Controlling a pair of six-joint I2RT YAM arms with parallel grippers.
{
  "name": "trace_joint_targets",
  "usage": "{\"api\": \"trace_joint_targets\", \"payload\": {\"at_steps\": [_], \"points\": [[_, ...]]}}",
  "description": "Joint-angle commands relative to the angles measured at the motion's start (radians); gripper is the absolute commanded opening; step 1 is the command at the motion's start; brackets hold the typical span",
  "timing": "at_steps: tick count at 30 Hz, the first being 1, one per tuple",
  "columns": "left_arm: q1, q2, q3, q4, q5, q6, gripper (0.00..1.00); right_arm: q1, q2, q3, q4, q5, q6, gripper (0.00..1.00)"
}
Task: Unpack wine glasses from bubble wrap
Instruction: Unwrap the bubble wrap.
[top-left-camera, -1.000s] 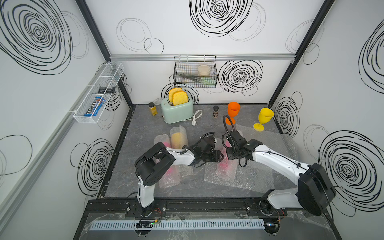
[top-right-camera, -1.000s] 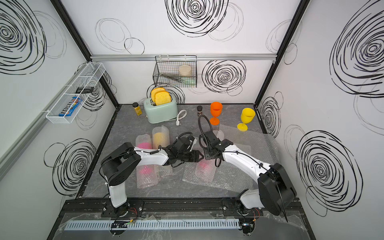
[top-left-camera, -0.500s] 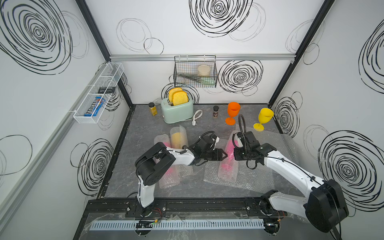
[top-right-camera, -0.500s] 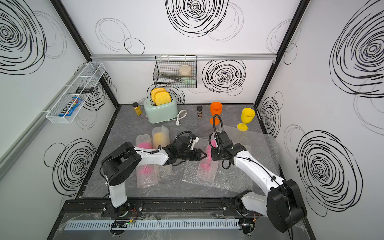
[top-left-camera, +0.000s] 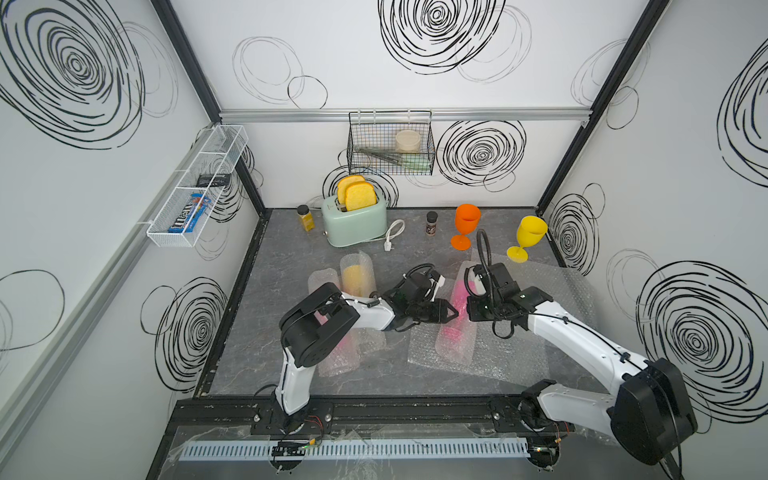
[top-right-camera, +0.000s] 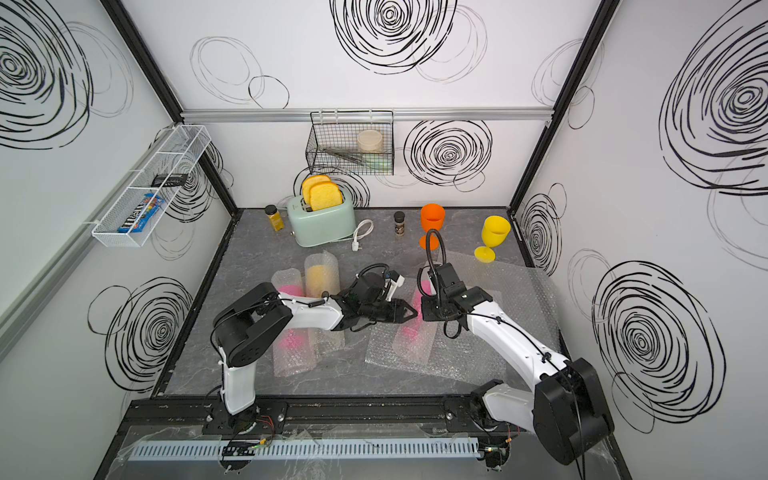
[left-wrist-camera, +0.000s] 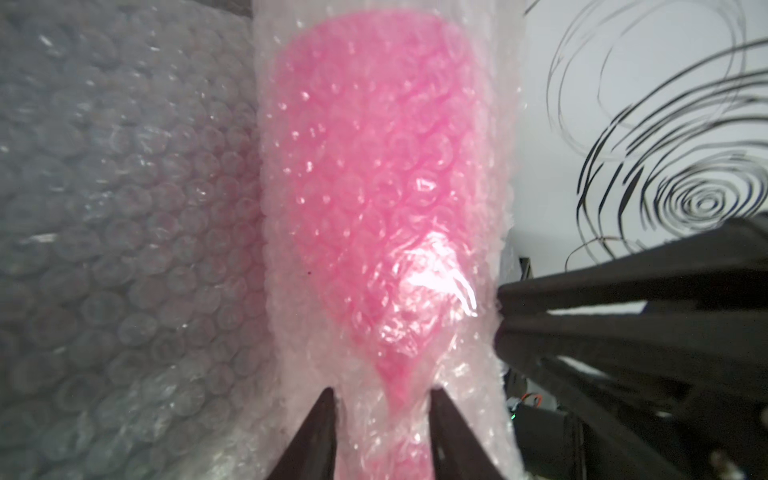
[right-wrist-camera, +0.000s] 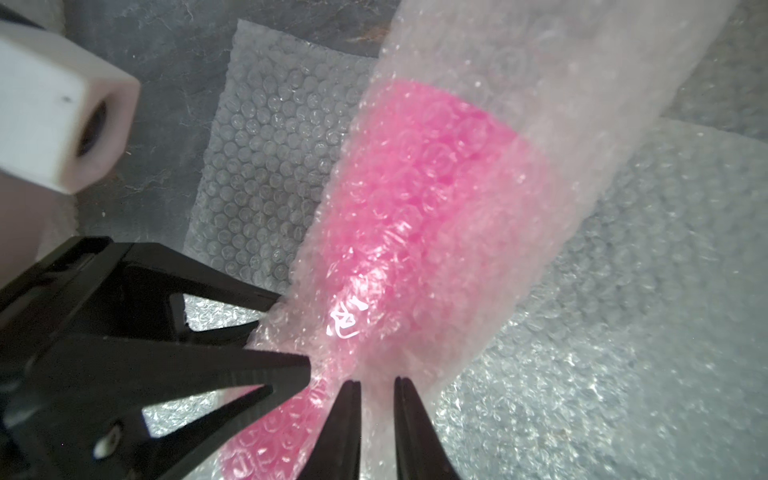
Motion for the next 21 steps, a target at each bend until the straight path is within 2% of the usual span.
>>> {"api": "trace_joint_targets", "payload": {"at_steps": [1,5,10,16,21], "points": [[-0.003,-0.013,0.028,0.023,-0.019,0.024,0.33,-0.004,-0.007,-0.011,0.001,-0.010,0.000,0.20],[-0.008,-0.047,0.025,0.002,-0.060,0.069,0.21,-0.004,-0.005,-0.005,0.001,-0.021,-0.005,0.22],[-0.017,-0.097,0.025,-0.061,-0.141,0.159,0.07,-0.003,-0.011,0.006,0.009,-0.065,-0.033,0.29],[-0.028,-0.164,0.048,-0.160,-0.236,0.256,0.05,0.011,-0.031,0.043,0.025,-0.075,-0.099,0.29],[-0.033,-0.199,0.062,-0.204,-0.244,0.287,0.05,0.024,-0.045,0.069,0.064,-0.074,-0.136,0.29]]}}
